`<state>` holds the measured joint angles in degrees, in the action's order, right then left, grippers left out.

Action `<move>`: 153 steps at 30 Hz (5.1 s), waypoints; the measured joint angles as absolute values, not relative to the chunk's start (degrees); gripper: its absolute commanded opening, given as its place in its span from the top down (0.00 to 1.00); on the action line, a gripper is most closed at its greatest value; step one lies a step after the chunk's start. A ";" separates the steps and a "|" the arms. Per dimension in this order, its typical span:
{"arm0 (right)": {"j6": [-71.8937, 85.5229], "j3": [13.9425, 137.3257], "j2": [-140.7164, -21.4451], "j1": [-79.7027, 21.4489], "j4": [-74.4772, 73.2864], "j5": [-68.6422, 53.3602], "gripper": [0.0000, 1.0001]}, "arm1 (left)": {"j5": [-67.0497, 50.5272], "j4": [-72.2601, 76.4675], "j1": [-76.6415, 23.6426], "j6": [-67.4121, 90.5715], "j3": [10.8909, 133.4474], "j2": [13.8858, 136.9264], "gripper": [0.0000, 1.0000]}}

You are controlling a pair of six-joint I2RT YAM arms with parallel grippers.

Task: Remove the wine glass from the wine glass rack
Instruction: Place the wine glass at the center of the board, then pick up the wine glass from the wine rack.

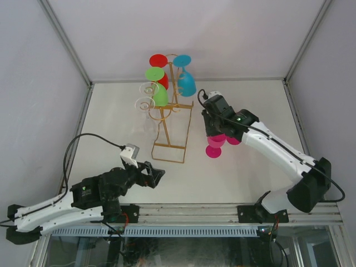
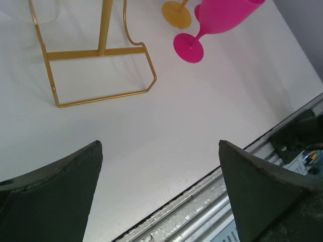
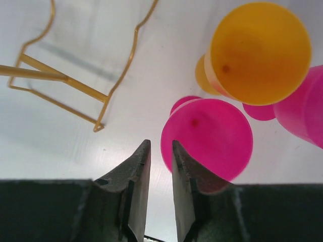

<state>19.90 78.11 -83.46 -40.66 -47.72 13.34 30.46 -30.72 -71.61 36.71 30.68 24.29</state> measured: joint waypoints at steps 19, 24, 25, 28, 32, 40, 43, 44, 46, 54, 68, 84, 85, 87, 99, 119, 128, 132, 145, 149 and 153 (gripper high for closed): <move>26.50 78.26 -64.45 -31.53 -38.59 3.42 0.39 | 13.54 -38.63 -25.65 47.48 30.59 17.85 0.00; 31.09 78.26 -64.71 -26.70 -31.75 -2.00 0.34 | 13.50 -40.82 -24.95 46.72 32.93 17.74 0.00; 32.34 78.26 -65.25 -25.67 -29.78 -3.66 0.34 | 13.50 -40.99 -24.95 46.26 33.56 17.85 0.00; 36.42 78.26 -67.75 -23.16 -23.86 -7.88 0.34 | 13.54 -41.43 -24.95 44.80 35.14 18.13 0.00; 42.78 78.24 -71.68 -20.88 -17.28 -10.39 0.35 | 14.02 -42.02 -24.95 43.31 36.80 18.15 0.00; 53.21 79.77 -80.38 -18.63 -9.02 -11.62 0.38 | 16.60 -43.48 -24.95 41.43 37.10 15.97 0.00; 54.81 83.88 -85.21 -18.50 -8.67 -11.92 0.39 | 16.75 -43.86 -24.95 39.16 37.10 14.22 0.00; 55.35 85.36 -86.76 -18.48 -8.75 -12.10 0.40 | 16.73 -43.90 -24.95 38.46 37.10 13.58 0.00; 56.27 88.40 -89.69 -18.46 -8.82 -12.69 0.40 | 16.69 -43.86 -24.95 36.86 37.10 11.75 0.00; 57.65 100.88 -99.07 -18.46 -11.33 -15.18 0.43 | 13.69 -40.80 -24.95 31.75 35.16 4.78 0.00; 58.00 113.32 -110.02 -18.52 -15.81 -15.59 0.44 | 7.62 -39.53 -24.95 30.33 34.52 6.50 0.00; 57.87 120.84 -114.43 -18.52 -20.69 -17.96 0.53 | 7.35 -39.51 -24.95 30.33 34.52 6.50 0.00; 57.87 121.08 -114.63 -18.52 -20.78 -18.09 0.54 | 7.33 -39.53 -24.95 30.35 34.52 6.50 0.00; 57.87 121.27 -114.78 -18.52 -21.04 -18.20 0.54 | 7.33 -39.51 -24.95 30.33 34.52 6.50 0.00; 57.87 122.39 -115.81 -18.52 -22.06 -18.90 0.62 | 7.33 -39.51 -24.95 30.33 34.52 6.70 0.00; 57.39 127.13 -118.54 -18.90 -24.73 -19.31 0.74 | 7.75 -39.48 -24.95 30.35 34.52 6.76 0.00; 57.04 127.61 -118.76 -19.20 -25.63 -18.55 0.81 | 7.79 -39.48 -24.95 30.35 34.52 6.85 0.00; 56.75 128.51 -118.93 -19.33 -26.04 -18.06 0.83 | 7.79 -39.48 -24.95 30.35 34.52 6.85 0.00; 56.29 130.23 -119.37 -19.70 -28.16 -16.40 0.81 | 7.77 -39.48 -24.95 30.35 34.52 6.87 0.00; 56.31 130.52 -119.50 -19.84 -28.27 -16.43 0.81 | 7.77 -39.48 -24.95 30.35 34.52 6.87 0.00; 56.31 131.02 -119.83 -20.08 -28.27 -16.51 0.81 | 7.77 -39.48 -24.95 30.35 34.52 6.90 0.00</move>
<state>56.31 131.02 -119.83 -20.08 -28.27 -16.51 7.77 -39.48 -24.95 30.35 34.52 6.90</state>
